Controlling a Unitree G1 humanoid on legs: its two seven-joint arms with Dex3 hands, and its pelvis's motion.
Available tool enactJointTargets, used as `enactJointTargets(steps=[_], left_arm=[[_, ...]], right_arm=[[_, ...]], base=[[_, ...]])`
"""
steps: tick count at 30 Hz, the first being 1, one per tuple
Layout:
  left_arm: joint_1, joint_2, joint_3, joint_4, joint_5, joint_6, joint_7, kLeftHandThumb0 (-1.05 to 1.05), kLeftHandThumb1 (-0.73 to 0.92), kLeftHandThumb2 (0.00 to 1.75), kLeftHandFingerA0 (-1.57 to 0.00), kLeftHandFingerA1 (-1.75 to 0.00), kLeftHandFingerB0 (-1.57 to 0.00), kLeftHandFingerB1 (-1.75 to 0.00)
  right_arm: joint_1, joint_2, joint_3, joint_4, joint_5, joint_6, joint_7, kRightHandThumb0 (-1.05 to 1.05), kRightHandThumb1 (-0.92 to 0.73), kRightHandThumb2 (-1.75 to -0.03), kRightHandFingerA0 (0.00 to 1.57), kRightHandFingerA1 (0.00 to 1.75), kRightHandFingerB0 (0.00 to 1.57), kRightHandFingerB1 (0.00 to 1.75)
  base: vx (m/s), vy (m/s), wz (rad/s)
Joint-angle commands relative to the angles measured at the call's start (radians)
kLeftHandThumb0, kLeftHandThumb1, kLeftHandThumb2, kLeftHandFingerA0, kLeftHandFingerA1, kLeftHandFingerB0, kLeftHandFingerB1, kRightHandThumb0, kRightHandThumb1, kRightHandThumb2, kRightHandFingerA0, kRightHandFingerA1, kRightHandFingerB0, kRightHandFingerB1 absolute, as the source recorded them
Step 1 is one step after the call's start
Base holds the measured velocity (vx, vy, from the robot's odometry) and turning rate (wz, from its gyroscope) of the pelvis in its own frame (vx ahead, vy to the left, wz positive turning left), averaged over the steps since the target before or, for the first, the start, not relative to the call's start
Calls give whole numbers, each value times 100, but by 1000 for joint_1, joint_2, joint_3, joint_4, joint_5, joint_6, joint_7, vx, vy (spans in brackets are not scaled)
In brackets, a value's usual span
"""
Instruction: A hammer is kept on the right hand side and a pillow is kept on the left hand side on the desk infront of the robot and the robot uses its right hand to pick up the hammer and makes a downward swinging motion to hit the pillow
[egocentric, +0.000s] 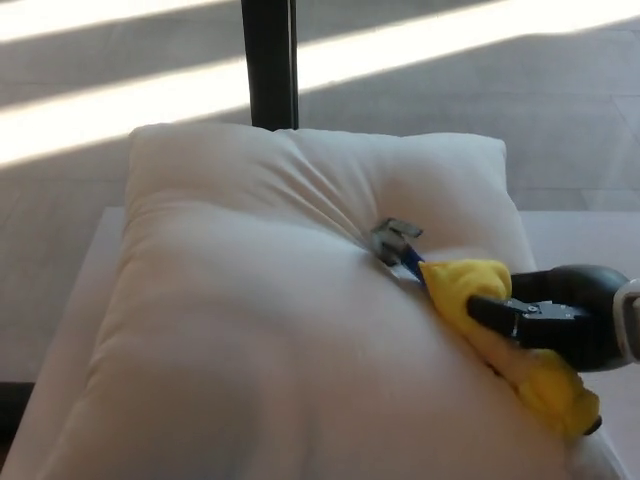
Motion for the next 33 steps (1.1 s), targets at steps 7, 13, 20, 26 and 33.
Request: enactJointTargets(steps=[7,13,20,26,33], left_arm=[[0,12,-3,-10,-9,-20,13,-52,63,59,-75,-52,-68,-50],[6,11,4,-5,-15,-17,4,-53,62,59,-73,-52,-64,-50],[13,10,0,-11,-12,-22,5,-54,64,60,-73,-51,-64,-49],[17,10,-1,-4,-12,-25,2,-53,65,60,-72,-51,-61,-48],[16,12,2,2,-13,-24,0,-56,63,59,-73,-50,-62,-48]], right_arm=[[69,-18,153,91,-124,-10,5,-40,-79,-86,100,175,65,170],[3,17,53,50,-52,40,14,-35,-65,-109,106,175,73,167],[-159,48,-85,-26,3,134,17,-34,-71,-105,101,175,67,160],[-289,64,-203,-65,45,201,33,-37,-73,-98,103,175,78,162],[-430,99,-438,-14,69,251,-29,-32,-53,-120,99,175,70,160]], base=[[0,0,0],[0,0,0],[0,0,0],[0,0,0],[0,0,0]])
